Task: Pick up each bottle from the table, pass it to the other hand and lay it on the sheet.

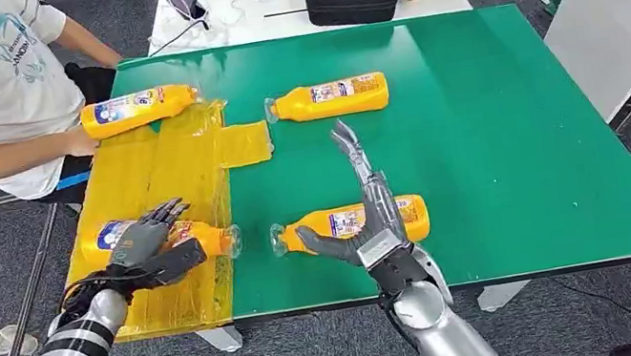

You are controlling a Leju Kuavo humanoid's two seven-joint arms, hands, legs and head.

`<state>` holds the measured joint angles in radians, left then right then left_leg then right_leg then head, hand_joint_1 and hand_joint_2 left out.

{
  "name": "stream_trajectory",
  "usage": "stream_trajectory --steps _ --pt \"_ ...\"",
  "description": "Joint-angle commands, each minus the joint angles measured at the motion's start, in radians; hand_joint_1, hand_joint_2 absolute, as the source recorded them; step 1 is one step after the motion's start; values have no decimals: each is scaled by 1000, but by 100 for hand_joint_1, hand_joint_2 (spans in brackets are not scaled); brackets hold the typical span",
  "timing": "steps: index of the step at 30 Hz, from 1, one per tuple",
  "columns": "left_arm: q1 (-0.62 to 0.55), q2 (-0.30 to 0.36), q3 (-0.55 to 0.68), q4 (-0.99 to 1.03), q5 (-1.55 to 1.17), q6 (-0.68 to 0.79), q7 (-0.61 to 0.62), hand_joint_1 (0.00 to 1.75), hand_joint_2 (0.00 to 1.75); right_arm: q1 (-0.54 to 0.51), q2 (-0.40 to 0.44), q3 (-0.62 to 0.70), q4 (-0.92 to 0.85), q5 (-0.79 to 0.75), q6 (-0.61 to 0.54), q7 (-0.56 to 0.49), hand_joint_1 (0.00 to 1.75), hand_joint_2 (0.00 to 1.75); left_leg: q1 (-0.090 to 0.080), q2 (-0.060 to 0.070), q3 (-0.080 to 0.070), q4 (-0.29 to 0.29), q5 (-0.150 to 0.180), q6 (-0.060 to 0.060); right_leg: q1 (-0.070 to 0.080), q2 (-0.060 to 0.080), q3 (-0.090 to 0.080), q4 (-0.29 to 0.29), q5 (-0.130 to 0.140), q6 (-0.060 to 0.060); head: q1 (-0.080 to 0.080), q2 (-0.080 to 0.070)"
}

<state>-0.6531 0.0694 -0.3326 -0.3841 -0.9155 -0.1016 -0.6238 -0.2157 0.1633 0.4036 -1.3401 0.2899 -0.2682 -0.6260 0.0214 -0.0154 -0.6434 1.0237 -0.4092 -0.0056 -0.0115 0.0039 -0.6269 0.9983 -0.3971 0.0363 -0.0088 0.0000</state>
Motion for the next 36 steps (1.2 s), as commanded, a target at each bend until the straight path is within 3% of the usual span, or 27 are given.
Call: stream_trajectory --steps 1,3,5,9,11,16,17,21,25,28,29,32,36 --pt "11 15 35 37 75 -84 -66 0 175 -59 -1 5 123 -13 13 -9 0 175 0 4 5 -2 0 1 0 2 4 -1 1 -1 0 0" --pt "12 18 39 27 89 -88 -74 0 175 -59 0 4 127 -14 15 -9 0 175 0 4 5 -1 1 2 0 2 4 -1 1 -1 0 0" --pt "28 18 69 -18 186 -182 -74 0 175 -57 0 3 129 -14 16 -11 0 175 0 2 3 -1 2 1 0 1 2 -1 1 -1 0 0" --pt "32 18 70 -30 200 -190 -74 0 175 -57 0 3 130 -14 16 -11 0 175 0 1 3 -1 3 1 0 0 3 -1 1 -1 0 0" --pt "78 17 87 -136 357 -245 -74 0 175 -53 1 0 131 -13 16 -14 0 175 0 2 3 -1 3 1 0 1 3 -1 1 -1 0 0" --pt "88 -60 161 -166 557 -187 -74 0 175 -43 7 -3 126 -6 11 -10 0 175 -1 -1 2 -1 3 1 0 -2 2 -1 0 -1 0 0" --pt "99 -89 237 -201 644 -167 -74 0 0 -39 9 -3 124 3 3 -4 0 175 0 0 3 -1 2 1 0 -2 3 -1 0 -1 0 0" --pt "112 -215 529 -333 1007 -169 -19 0 0 -4 13 4 124 45 -18 37 0 175 0 -3 -2 0 3 1 1 -4 -2 -1 0 0 0 0" --pt "113 -228 582 -356 1101 -159 4 0 0 2 10 6 142 58 -23 41 0 175 0 0 2 0 1 2 1 -3 2 -1 -1 -1 0 0" --pt "119 -238 605 -380 1104 -23 -72 0 0 -7 -31 42 164 200 -81 106 0 175 0 2 -1 0 2 1 1 0 -2 -1 1 -1 0 0" --pt "130 -241 605 -403 1094 14 -74 0 175 -9 -48 47 168 235 -90 133 0 175 0 1 -2 0 2 1 1 -1 -3 -1 1 -1 0 0" --pt "277 -258 581 -689 910 195 -74 0 175 -21 -171 38 185 351 10 363 0 175 0 2 1 -2 2 2 1 0 0 -3 1 0 0 0" --pt "365 -245 511 -772 821 293 -74 0 175 -32 -296 -3 201 372 126 460 0 175 -1 1 0 -2 2 3 0 -2 0 -3 0 1 0 0"
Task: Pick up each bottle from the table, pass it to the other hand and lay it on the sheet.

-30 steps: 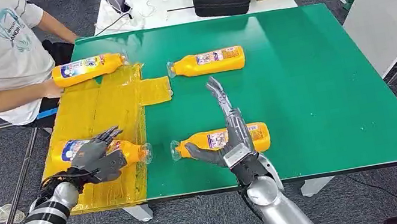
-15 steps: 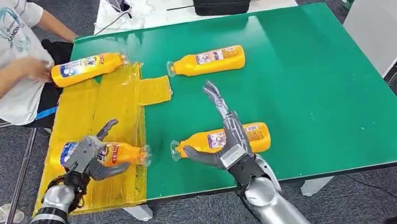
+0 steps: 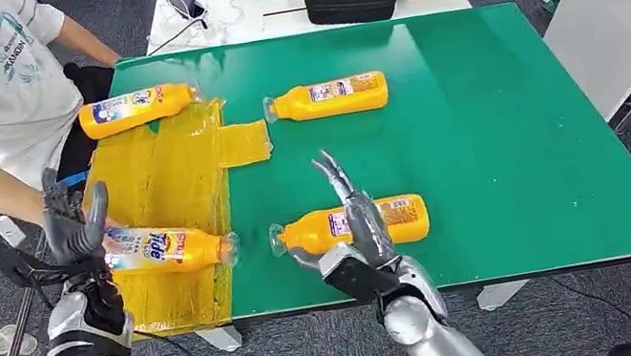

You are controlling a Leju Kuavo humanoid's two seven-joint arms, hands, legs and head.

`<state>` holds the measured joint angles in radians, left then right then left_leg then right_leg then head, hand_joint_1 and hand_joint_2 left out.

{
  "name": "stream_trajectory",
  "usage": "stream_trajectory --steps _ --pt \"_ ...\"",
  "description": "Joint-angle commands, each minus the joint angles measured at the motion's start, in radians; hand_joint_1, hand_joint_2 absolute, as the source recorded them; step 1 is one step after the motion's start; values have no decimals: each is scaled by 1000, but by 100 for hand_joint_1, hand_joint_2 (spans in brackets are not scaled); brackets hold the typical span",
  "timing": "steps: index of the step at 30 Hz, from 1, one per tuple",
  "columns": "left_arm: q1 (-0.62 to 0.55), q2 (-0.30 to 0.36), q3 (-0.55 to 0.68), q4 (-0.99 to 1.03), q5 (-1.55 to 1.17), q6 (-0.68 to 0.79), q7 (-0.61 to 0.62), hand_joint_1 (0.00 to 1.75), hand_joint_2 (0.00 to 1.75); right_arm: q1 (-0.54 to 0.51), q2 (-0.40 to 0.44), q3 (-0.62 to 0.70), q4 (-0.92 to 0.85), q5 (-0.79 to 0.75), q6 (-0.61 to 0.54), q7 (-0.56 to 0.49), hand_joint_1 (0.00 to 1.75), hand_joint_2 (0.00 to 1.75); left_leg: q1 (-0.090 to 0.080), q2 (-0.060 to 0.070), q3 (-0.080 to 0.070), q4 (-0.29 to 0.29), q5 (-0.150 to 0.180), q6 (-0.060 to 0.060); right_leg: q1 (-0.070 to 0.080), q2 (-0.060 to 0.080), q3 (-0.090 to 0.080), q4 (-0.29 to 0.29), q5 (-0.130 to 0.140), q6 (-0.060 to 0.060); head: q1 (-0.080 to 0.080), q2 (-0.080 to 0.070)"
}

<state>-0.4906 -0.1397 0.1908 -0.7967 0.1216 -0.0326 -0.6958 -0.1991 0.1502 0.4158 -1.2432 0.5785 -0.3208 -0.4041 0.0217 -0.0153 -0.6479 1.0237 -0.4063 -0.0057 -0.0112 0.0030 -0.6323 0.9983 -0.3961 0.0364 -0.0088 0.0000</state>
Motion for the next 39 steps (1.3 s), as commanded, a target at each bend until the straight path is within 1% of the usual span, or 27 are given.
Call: stream_trajectory --steps 1,3,4,5,6,9,10,11,13,14,16,19,21,22,23,25,26,28,29,30,31,32,33,35,36,38,39 --pt "203 -36 -12 -360 -216 224 -2 0 175 -48 -283 -15 104 84 179 238 0 175 -1 2 7 -1 -3 4 -1 0 8 -3 -1 1 0 0" --pt "203 -36 -12 -360 -216 224 -2 0 175 -48 -283 -15 104 84 179 238 0 175 -2 -2 2 0 -1 3 -2 -2 4 -2 -1 1 0 0" --pt "204 -35 -24 -351 -217 229 -2 0 175 -54 -283 -19 109 86 184 240 0 175 -2 -1 1 0 -2 2 -3 -1 2 -1 -1 0 0 0" --pt "210 -29 -44 -343 -217 234 -2 0 175 -56 -283 -29 115 79 202 261 0 175 -2 -1 2 1 -3 3 -2 -1 5 -1 -2 0 0 0" --pt "221 -19 -77 -330 -249 258 -2 0 175 -70 -307 -19 134 102 234 303 0 175 -4 -1 1 0 -2 3 -3 -1 3 -1 -1 0 0 0" --pt "245 -12 -146 -302 -270 285 -2 0 175 -132 -327 -27 243 98 284 299 0 175 -4 -1 3 -1 -2 3 -3 -2 4 -2 -1 0 0 0" --pt "246 -11 -153 -292 -262 277 -2 0 175 -143 -324 -26 260 98 290 295 0 175 -4 -1 2 -1 -2 3 -3 -2 3 -2 0 0 0 0" --pt "247 -5 -174 -290 -269 302 -2 0 175 -164 -315 -20 294 104 294 283 0 175 -3 0 4 -1 -2 4 -3 -1 5 -2 -1 0 0 0" --pt "239 -3 -175 -272 -258 290 -2 0 175 -169 -310 -17 299 105 293 277 0 175 -3 0 2 0 -2 3 -2 0 2 -2 0 0 0 0" --pt "237 7 -193 -282 -276 313 -2 0 175 -169 -303 -11 294 118 275 268 0 175 -3 0 4 -1 -2 4 -2 -1 5 -2 -1 0 0 0" --pt "233 8 -190 -271 -263 302 -2 0 175 -170 -301 -9 277 124 259 262 0 175 -3 0 5 -1 -2 4 -2 -2 6 -2 -1 0 0 0" --pt "233 8 -190 -271 -263 302 -2 0 175 -170 -301 -9 277 124 259 262 0 175 -2 1 2 0 -2 3 -2 0 3 -2 0 1 0 0" --pt "230 9 -189 -265 -262 297 -2 0 175 -183 -303 -3 262 137 251 260 0 175 -3 2 6 -1 -3 4 -2 0 7 -2 -1 0 0 0" --pt "229 7 -188 -258 -258 290 -2 0 175 -190 -301 -3 265 137 252 260 0 175 -3 1 2 0 -2 3 -2 0 3 -1 0 1 0 0" --pt "225 5 -189 -249 -261 284 -2 0 175 -209 -298 3 272 142 254 255 0 175 -3 3 4 0 -3 3 -3 1 4 -1 -1 0 0 0" --pt "224 1 -189 -242 -257 275 -2 0 175 -229 -293 7 277 134 266 244 0 175 -3 1 1 0 -2 3 -3 0 1 -1 0 1 0 0" --pt "222 0 -193 -238 -260 276 -2 0 175 -242 -291 11 287 127 284 241 0 175 -3 2 3 0 -3 4 -2 1 4 -1 0 1 0 0" --pt "214 -3 -189 -225 -253 269 -2 0 175 -263 -288 22 316 123 314 245 0 175 -3 3 3 0 -3 4 -2 1 4 -1 0 0 0 0" --pt "206 -4 -187 -214 -248 262 -2 0 175 -291 -281 38 369 107 358 243 0 175 -3 3 2 0 -2 4 -3 1 2 -1 0 1 0 0" --pt "203 -5 -189 -210 -250 262 -2 0 175 -296 -278 39 383 100 366 241 0 175 -3 2 1 0 -2 3 -3 1 2 -1 1 1 0 0" --pt "203 -5 -189 -210 -250 262 -2 0 175 -296 -278 39 383 100 366 241 0 175 -3 3 3 0 -2 4 -2 1 3 -1 1 1 0 0" --pt "191 -6 -190 -190 -249 255 -2 0 175 -317 -270 55 438 92 392 236 0 175 -3 2 2 0 -2 3 -2 1 3 -1 0 1 0 0" --pt "187 -8 -186 -180 -245 252 -2 0 175 -325 -270 64 462 92 399 236 0 175 -3 2 4 0 -2 4 -2 0 5 -1 0 0 0 0" --pt "179 -9 -190 -168 -247 247 -2 0 175 -336 -269 70 491 86 415 233 0 175 -3 1 3 0 -2 3 -2 -1 4 -1 0 1 0 0" --pt "175 -9 -189 -158 -245 240 -2 0 175 -348 -268 80 520 74 457 232 0 175 -3 0 2 0 -1 3 -2 -1 3 -1 1 1 0 0" --pt "158 -15 -186 -120 -242 230 -2 0 175 -375 -279 110 584 63 498 226 0 175 -2 1 3 -1 -2 3 -2 0 4 -2 0 1 0 0" --pt "143 -18 -184 -87 -239 220 -2 0 175 -397 -291 137 624 57 543 226 0 175 -2 0 2 0 -1 3 -2 -1 3 -1 0 1 0 0"
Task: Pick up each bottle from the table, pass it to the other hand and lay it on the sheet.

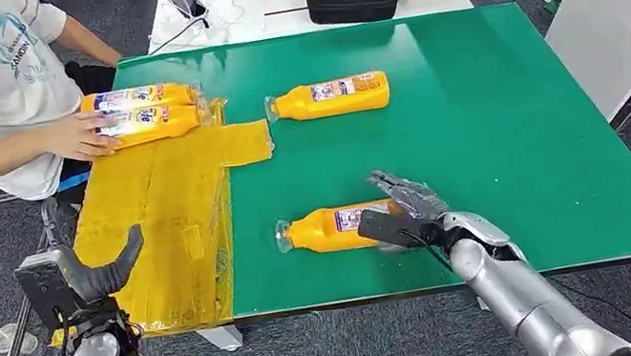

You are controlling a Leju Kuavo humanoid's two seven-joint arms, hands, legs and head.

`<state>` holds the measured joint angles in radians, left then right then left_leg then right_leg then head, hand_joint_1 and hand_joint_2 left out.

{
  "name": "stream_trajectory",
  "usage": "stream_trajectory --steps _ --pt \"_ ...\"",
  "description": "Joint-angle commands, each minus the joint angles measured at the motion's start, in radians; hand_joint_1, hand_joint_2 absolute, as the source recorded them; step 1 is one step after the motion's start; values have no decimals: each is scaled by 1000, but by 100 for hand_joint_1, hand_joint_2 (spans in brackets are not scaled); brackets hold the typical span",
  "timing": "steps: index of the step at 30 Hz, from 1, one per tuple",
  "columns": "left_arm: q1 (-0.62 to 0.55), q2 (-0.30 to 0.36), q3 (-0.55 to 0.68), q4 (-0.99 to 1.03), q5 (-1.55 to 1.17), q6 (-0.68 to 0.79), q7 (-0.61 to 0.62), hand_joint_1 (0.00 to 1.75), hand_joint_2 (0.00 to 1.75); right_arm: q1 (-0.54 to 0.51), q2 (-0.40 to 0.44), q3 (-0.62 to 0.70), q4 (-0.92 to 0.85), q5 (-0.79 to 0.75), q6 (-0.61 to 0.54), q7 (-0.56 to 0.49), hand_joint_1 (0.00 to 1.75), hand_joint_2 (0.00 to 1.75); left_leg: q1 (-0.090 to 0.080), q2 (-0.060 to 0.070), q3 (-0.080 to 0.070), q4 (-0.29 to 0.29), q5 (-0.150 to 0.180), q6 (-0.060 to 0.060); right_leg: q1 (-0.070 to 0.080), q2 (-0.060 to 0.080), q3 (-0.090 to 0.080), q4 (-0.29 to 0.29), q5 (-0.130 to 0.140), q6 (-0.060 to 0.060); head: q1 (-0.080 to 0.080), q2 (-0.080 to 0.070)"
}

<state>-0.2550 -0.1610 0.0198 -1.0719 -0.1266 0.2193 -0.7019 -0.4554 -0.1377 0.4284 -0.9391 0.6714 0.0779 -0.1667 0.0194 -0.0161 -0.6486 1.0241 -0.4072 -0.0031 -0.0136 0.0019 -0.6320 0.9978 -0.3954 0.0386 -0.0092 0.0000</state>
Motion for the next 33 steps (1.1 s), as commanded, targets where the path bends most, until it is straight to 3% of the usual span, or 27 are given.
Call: stream_trajectory --steps 1,16,17,18,20,28,33 --pt "-97 2 -14 192 9 -31 4 0 175 -144 -8 128 328 -38 146 -15 0 175 0 1 5 -1 -1 1 0 0 5 -1 -1 -1 0 0" --pt "-136 -5 -7 280 24 -60 4 0 175 -196 -52 238 376 -68 243 -10 0 175 0 4 13 -2 1 1 1 1 11 -2 2 -3 0 0" --pt "-148 -11 5 309 40 -80 4 0 175 -203 -61 255 377 -72 249 -7 14 175 0 3 13 -1 1 1 1 0 11 -2 2 -3 0 0" --pt "-147 -11 1 304 27 -67 4 0 175 -208 -68 276 376 -81 259 -6 136 175 0 4 13 -1 1 1 1 1 11 -2 2 -2 0 0" --pt "-149 -17 8 306 38 -77 4 0 175 -219 -85 303 370 -89 270 -2 175 175 0 3 13 -1 1 2 1 0 11 -2 2 -3 0 0" --pt "-147 -23 11 300 40 -72 4 0 175 -232 -111 330 346 -118 286 10 175 175 0 2 14 -2 1 2 1 -1 12 -3 2 -3 0 0" --pt "-138 -27 13 288 47 -72 4 0 175 -209 -125 316 285 -182 224 20 175 175 0 3 12 -1 1 2 1 0 11 -2 2 -2 0 0"
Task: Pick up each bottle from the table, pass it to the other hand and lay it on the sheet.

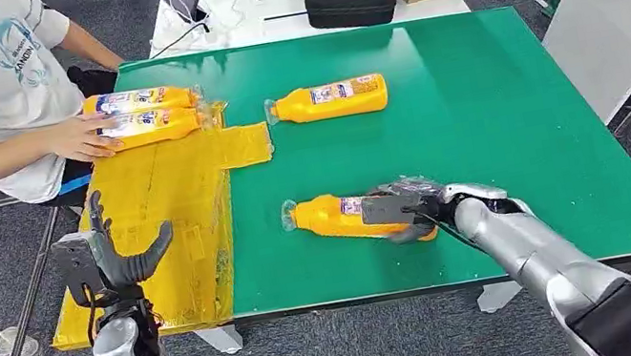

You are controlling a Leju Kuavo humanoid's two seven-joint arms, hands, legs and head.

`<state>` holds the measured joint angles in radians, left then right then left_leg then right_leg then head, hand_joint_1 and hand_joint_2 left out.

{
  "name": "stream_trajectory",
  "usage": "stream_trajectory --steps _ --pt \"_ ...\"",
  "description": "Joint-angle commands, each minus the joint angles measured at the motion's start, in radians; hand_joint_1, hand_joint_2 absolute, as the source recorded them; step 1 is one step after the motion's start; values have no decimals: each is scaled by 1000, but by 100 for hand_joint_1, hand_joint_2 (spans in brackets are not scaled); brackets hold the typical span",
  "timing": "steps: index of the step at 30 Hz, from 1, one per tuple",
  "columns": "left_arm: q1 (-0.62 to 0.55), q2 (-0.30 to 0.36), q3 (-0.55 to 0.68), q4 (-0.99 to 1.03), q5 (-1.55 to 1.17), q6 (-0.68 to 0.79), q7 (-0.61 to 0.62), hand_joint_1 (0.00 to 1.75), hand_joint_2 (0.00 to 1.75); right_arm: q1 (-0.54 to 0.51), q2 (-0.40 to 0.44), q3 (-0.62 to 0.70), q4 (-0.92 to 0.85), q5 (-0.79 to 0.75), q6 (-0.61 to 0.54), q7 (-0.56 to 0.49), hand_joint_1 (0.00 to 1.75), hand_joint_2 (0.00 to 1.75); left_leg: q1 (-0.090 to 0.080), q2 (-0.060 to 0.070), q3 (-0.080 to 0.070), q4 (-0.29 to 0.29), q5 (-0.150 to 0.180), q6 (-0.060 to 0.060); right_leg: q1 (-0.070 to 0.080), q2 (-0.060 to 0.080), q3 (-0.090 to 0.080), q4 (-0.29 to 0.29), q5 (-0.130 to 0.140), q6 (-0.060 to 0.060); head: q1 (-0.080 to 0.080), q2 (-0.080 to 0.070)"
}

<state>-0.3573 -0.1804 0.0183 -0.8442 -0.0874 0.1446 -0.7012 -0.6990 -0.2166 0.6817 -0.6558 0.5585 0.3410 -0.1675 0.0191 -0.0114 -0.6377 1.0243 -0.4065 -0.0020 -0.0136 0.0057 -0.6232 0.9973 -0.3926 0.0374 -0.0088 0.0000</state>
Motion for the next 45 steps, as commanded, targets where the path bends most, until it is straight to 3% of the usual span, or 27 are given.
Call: stream_trajectory --steps 1,4,5,7,11,13,18,19,23,28,33,45 --pt "-36 -8 15 60 8 3 3 0 175 35 -46 63 2 -69 -39 21 175 175 0 -2 1 -1 0 1 1 -3 2 -1 0 -1 0 0" --pt "-34 -5 15 60 6 9 3 0 175 53 -42 52 -13 -84 -64 19 175 175 0 -1 1 0 0 1 1 -2 2 -1 0 -1 0 0" --pt "-7 0 19 34 3 16 3 0 175 184 30 -99 -136 -153 -304 -11 175 175 0 -1 2 -1 0 1 1 -3 3 -2 0 -2 0 0" --pt "18 -13 44 13 20 -26 3 0 175 285 110 -224 -280 -125 -505 -54 175 175 1 1 5 -4 -1 1 2 -1 5 -4 0 -2 0 0" --pt "68 -42 54 -62 83 -134 52 0 175 444 262 -405 -580 -48 -779 -172 175 175 1 6 5 -4 -2 0 2 4 4 -4 0 -3 0 0" --pt "74 -47 46 -72 83 -134 54 0 175 459 266 -408 -609 -46 -779 -171 175 175 2 9 0 0 -3 -1 3 7 -1 1 -1 -3 0 0" --pt "71 -45 39 -70 100 -151 63 0 175 456 264 -433 -594 -14 -803 -191 175 175 2 -2 -7 -1 -1 0 3 -3 -5 0 -3 -2 0 0" --pt "72 -46 20 -81 122 -194 74 0 175 476 299 -478 -619 -65 -842 -279 175 175 2 -1 -5 0 -2 1 3 -2 -4 0 -3 -2 -1 0" --pt "94 -59 -58 -141 187 -294 130 0 175 531 339 -521 -669 -33 -957 -350 175 175 2 -1 -9 1 -2 1 2 -1 -7 1 -3 -2 0 0" --pt "132 -32 -199 -193 391 -548 228 0 175 555 366 -524 -574 -97 -903 -450 175 175 1 -3 -8 -1 -2 0 1 -3 -6 0 -3 -2 0 0" --pt "141 -4 -290 -190 515 -668 268 0 175 539 403 -430 -394 -20 -908 -521 175 175 1 0 -6 -2 -2 -1 2 1 -5 -2 -2 -2 0 0" --pt "91 9 -350 -115 533 -668 276 0 175 470 477 -271 -161 0 -918 -531 175 175 2 1 -6 -2 -3 0 3 2 -6 -1 -2 -2 0 0"
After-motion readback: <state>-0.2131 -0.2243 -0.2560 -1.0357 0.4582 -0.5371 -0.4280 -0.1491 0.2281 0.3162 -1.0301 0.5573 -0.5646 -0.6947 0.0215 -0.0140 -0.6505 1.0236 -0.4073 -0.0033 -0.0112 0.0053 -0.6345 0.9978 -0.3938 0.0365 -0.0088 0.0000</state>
